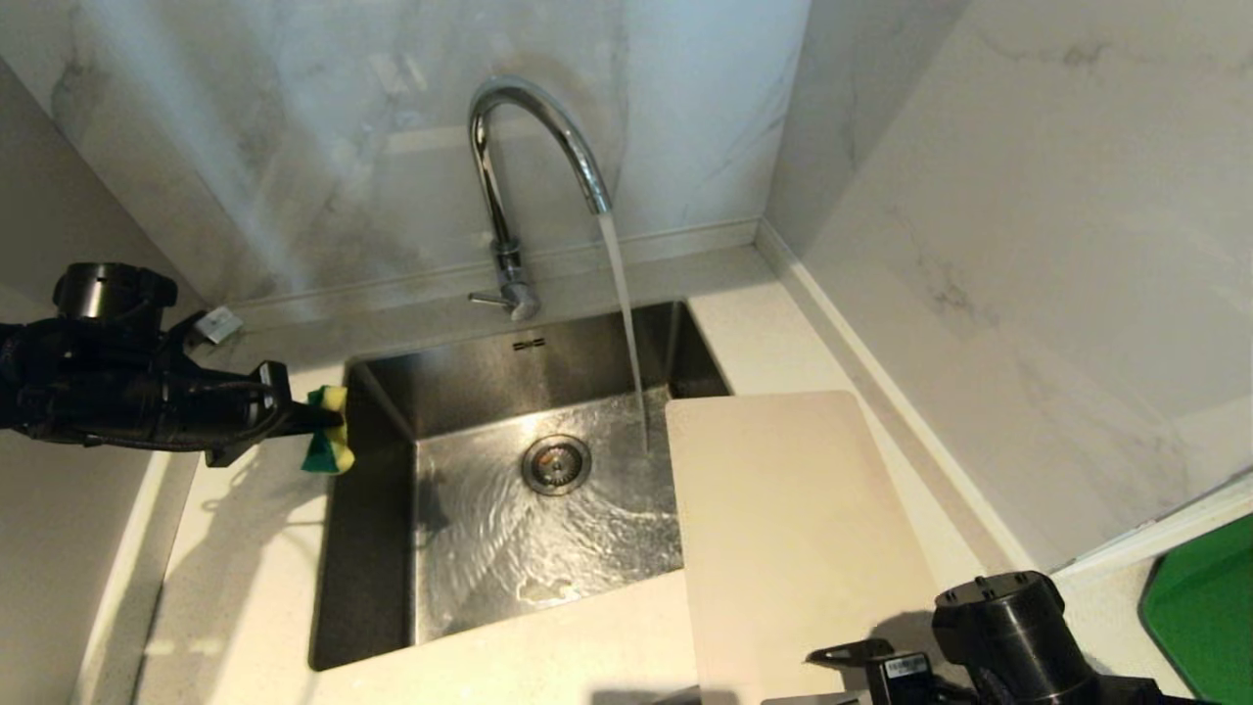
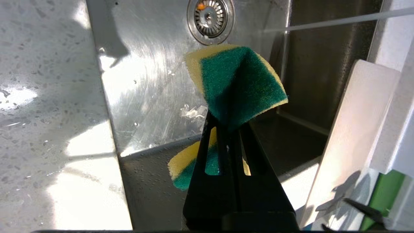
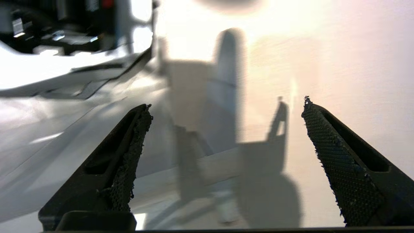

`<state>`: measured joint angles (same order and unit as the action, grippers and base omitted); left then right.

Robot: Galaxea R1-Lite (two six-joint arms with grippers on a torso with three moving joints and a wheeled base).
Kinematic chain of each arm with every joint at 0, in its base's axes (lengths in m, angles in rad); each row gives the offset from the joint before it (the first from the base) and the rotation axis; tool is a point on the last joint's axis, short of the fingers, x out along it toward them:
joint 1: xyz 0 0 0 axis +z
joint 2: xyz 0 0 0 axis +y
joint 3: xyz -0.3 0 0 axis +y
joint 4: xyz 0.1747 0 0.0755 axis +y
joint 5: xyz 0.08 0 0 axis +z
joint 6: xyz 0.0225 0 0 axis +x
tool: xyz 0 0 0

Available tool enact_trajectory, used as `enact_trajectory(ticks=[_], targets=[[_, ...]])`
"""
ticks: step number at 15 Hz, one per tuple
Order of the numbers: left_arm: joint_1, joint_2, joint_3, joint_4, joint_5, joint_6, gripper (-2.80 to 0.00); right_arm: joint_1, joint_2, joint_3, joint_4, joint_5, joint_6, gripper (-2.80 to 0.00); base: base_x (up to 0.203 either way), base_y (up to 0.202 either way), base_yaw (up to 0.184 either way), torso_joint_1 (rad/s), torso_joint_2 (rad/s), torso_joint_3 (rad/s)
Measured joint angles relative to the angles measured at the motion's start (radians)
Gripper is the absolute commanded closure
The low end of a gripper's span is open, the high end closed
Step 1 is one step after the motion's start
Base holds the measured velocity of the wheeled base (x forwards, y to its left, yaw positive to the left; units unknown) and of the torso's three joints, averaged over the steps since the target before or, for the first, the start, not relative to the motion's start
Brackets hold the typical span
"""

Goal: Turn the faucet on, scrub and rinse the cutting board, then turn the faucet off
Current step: Put down the cleaning cloth

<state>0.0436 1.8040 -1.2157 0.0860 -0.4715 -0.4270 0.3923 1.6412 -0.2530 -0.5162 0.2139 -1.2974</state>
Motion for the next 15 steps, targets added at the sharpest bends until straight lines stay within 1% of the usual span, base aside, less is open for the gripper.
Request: enact_trajectory(ticks=[6, 8, 10, 12, 15], targets=[[-0.029, -0.042, 0.002, 0.031, 0.024, -0.001, 0.00, 0.000, -0.114, -0.100, 0.001, 0.020, 0.057, -2.80, 0.000, 0.000, 0.000, 0.000, 0.00, 0.000], [-0.038, -0.050, 0.003, 0.036, 0.048, -0.002, 0.00, 0.000, -0.145, -0.171, 0.000, 0.024, 0.095, -2.80, 0.000, 0.000, 0.000, 0.000, 0.00, 0.000], [-0.048, -0.058, 0.003, 0.038, 0.070, -0.003, 0.00, 0.000, -0.172, -0.266, -0.003, 0.025, 0.173, -2.80, 0.000, 0.000, 0.000, 0.000, 0.00, 0.000], [-0.059, -0.072, 0.004, 0.038, 0.108, -0.003, 0.00, 0.000, -0.191, -0.352, -0.013, 0.024, 0.277, -2.80, 0.000, 0.000, 0.000, 0.000, 0.00, 0.000], [-0.066, -0.091, 0.009, 0.054, 0.120, -0.006, 0.00, -0.001, -0.205, -0.463, -0.060, 0.016, 0.426, -2.80, 0.000, 0.000, 0.000, 0.000, 0.00, 0.000]])
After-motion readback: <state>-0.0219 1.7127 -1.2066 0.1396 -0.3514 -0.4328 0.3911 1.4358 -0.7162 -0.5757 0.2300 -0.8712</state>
